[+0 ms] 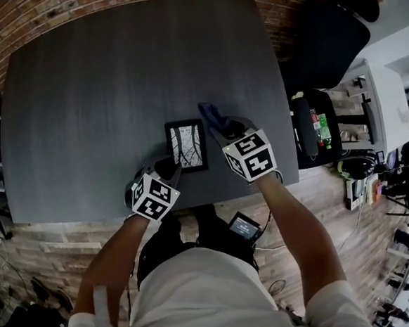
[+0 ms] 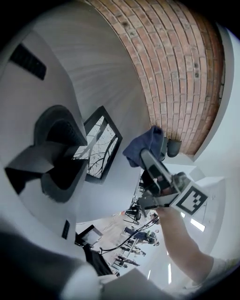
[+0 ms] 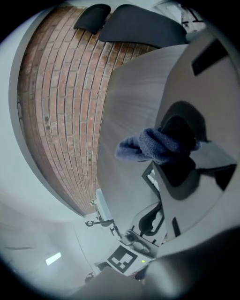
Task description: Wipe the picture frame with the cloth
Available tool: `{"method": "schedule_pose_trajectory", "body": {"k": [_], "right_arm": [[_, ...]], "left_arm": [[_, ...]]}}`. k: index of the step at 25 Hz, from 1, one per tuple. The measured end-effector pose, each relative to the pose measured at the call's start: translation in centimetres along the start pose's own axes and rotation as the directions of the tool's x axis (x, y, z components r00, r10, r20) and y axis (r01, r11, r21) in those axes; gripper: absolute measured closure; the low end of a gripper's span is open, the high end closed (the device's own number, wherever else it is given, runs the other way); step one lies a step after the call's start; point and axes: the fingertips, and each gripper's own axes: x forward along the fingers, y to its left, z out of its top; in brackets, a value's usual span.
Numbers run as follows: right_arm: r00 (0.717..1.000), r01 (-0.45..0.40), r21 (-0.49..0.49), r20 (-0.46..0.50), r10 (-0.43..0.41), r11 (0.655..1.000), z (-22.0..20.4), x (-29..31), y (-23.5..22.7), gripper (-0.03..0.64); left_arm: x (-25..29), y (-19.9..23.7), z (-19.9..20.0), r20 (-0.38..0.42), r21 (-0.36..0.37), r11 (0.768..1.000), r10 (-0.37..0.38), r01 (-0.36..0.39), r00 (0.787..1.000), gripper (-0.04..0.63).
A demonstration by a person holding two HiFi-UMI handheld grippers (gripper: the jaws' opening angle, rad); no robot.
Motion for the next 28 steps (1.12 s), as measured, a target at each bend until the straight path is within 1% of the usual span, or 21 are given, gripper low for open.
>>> {"method": "schedule_pose_trajectory", "body": {"k": [3, 7, 12, 15, 19, 28], "right_arm": [[0.999, -0.051, -0.037, -0.004, 0.051, 0.998, 2.4, 2.3, 0.6, 0.515], [0.991, -0.131, -0.065, -0.026, 0.13, 0.989, 5.3, 5.6, 2.1, 0.515], [0.972, -0.229, -0.103, -0.083, 0.221, 0.968, 7.3, 9.5, 5.3, 0.515], [0.961, -0.263, -0.112, -0.115, 0.25, 0.958, 7.6, 10.9, 6.7, 0.515], [0.951, -0.282, -0.124, -0.168, 0.26, 0.951, 6.4, 11.7, 7.5, 0.515], [0.957, -0.243, -0.096, -0.184, 0.223, 0.965, 4.4, 10.5, 5.3, 0.515]], "left_arm": [[0.2, 0.0, -0.3, -0.011, 0.009, 1.0, 0.008, -0.008, 1.0, 0.527], [0.2, 0.1, 0.0, -0.012, 0.029, 1.0, 0.008, -0.008, 1.0, 0.532], [0.2, 0.2, -0.1, -0.007, 0.002, 1.0, 0.02, -0.02, 1.0, 0.535], [0.2, 0.4, 0.0, 0.0, -0.013, 0.999, 0.031, -0.031, 1.0, 0.537], [0.1, 0.5, -0.2, 0.0, -0.027, 0.998, 0.049, -0.049, 0.999, 0.54], [0.1, 0.7, -0.2, 0.014, -0.072, 0.992, 0.105, -0.103, 0.994, 0.543]]}}
